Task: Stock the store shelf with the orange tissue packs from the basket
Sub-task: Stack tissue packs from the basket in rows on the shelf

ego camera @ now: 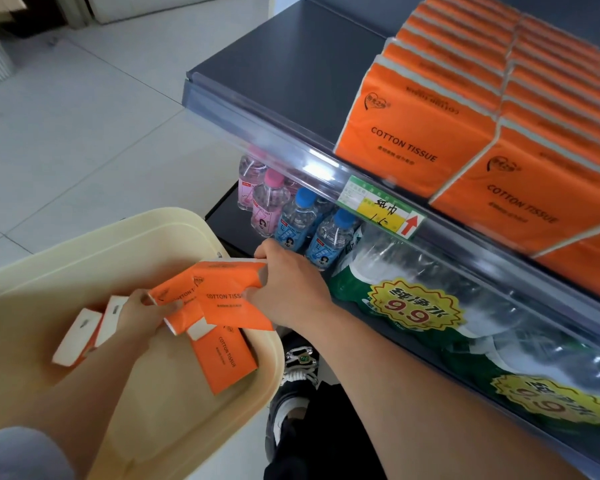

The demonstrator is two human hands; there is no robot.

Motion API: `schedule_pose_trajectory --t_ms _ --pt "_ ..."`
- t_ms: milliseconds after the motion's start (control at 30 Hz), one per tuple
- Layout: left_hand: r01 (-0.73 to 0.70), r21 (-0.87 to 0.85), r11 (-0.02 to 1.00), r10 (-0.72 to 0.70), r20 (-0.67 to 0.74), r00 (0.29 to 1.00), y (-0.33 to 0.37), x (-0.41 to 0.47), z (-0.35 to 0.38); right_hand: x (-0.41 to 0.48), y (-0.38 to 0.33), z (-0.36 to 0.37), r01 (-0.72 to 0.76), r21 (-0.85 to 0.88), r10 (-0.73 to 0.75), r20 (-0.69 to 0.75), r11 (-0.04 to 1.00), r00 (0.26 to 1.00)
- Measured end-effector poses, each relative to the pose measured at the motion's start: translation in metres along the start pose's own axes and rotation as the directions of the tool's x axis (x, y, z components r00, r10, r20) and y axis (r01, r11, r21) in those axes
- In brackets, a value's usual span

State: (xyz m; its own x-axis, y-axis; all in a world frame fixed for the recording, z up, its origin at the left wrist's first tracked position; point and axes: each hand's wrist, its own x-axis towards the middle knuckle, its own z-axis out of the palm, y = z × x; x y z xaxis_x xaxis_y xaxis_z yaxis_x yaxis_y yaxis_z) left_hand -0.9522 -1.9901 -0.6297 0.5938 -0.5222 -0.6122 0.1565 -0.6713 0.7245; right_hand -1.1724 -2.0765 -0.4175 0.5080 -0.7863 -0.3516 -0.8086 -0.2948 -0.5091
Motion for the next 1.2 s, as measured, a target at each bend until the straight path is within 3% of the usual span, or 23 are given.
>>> schedule_pose_trajectory --t_ms 133,433,867,1200 --pt "-0.038 -0.025 0.999 0.037 -0.041 0.998 0.017 -0.036 -0.006 -0.008 -0.003 -0.009 0.018 0.074 -0.016 -0.023 0.997 1.0" --pt "-0.334 -0.145 0.931 0.333 -0.038 0.942 0.083 -0.134 -0.023 -0.053 -0.001 -0.047 0.077 0.314 -0.023 -0.173 0.946 0.985" --pt "-0.658 -0.111 0.745 0.666 0.197 0.72 0.172 -0.286 0.033 -0.201 0.076 -0.156 0.177 0.545 0.09 -0.427 0.819 0.9" --pt "-0.704 -0.267 0.658 0.749 0.331 0.574 0.221 -0.385 0.123 -0.3 0.146 -0.232 0.3 0.551 0.136 -0.615 0.779 0.777"
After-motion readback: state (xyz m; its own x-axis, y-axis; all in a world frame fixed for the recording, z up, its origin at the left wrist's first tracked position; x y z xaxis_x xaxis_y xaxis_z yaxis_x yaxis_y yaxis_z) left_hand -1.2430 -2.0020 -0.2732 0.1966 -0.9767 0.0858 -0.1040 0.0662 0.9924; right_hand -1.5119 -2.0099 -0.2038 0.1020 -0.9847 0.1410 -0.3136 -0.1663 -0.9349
